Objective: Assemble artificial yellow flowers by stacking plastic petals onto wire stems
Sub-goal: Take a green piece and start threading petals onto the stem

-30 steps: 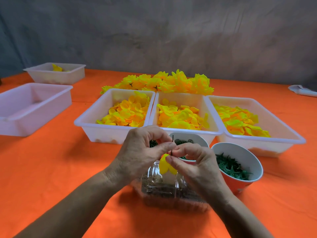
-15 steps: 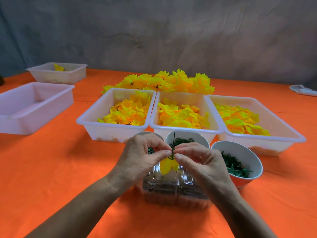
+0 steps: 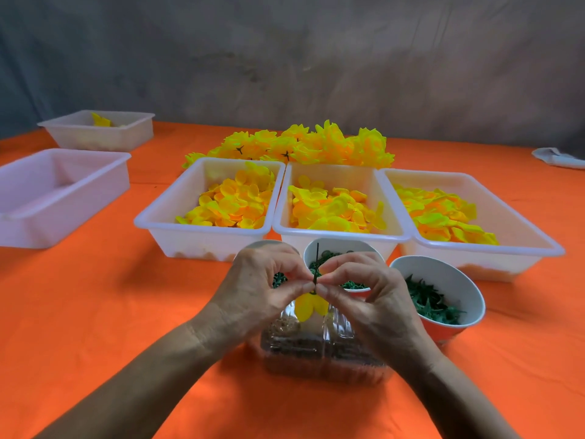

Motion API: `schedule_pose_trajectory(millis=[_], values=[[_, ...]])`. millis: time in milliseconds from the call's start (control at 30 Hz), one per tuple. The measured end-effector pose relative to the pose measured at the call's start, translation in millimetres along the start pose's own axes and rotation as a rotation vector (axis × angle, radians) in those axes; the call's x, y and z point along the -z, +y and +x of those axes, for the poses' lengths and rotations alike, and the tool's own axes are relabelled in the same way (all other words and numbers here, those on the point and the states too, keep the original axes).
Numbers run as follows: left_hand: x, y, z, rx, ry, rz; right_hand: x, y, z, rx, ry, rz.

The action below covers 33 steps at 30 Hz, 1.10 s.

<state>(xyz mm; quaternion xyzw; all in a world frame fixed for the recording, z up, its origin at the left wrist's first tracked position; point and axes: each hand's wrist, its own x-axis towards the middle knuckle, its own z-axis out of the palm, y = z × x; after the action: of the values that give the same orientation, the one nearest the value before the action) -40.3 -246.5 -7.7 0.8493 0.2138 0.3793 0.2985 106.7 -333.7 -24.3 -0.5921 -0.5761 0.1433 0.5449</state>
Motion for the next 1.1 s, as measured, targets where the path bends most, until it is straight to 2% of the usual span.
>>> schedule_pose_trajectory(millis=[133, 300, 567, 767, 833, 933, 1000, 1100], values=[[1.4, 2.5, -1.8, 0.083, -0.003, -0.064, 5.2, 0.6, 1.1, -0.079, -0.016, 0.129], [1.2, 3.0, -2.2, 0.139, 0.034, -0.161, 13.9, 3.9, 6.4, -0.118, 0.047, 0.203], [-10.6, -6.3, -3.5, 0.104, 0.053, -0.226, 8.9, 7.7, 7.6, -0.16, 0.024, 0.209], [-16.8, -11.7, -4.6, 0.107, 0.097, -0.251, 12.9, 10.7, 23.9, -0.154, 0.096, 0.214], [-17.0, -11.8, -5.4, 0.124, 0.093, -0.276, 19.4, 13.9, 39.4, -0.151, 0.143, 0.151], [-14.4, -10.5, -3.7, 0.134, 0.07, -0.257, 30.8, 30.3, 76.9, -0.174, 0.223, -0.086], [-12.3, -10.6, -1.9, 0.126, 0.047, -0.237, 35.2, 43.2, 103.7, -0.249, 0.153, -0.271], [-10.2, -11.8, -1.1, 0.129, 0.027, -0.224, 31.8, 63.9, 136.7, -0.408, 0.001, -0.418]])
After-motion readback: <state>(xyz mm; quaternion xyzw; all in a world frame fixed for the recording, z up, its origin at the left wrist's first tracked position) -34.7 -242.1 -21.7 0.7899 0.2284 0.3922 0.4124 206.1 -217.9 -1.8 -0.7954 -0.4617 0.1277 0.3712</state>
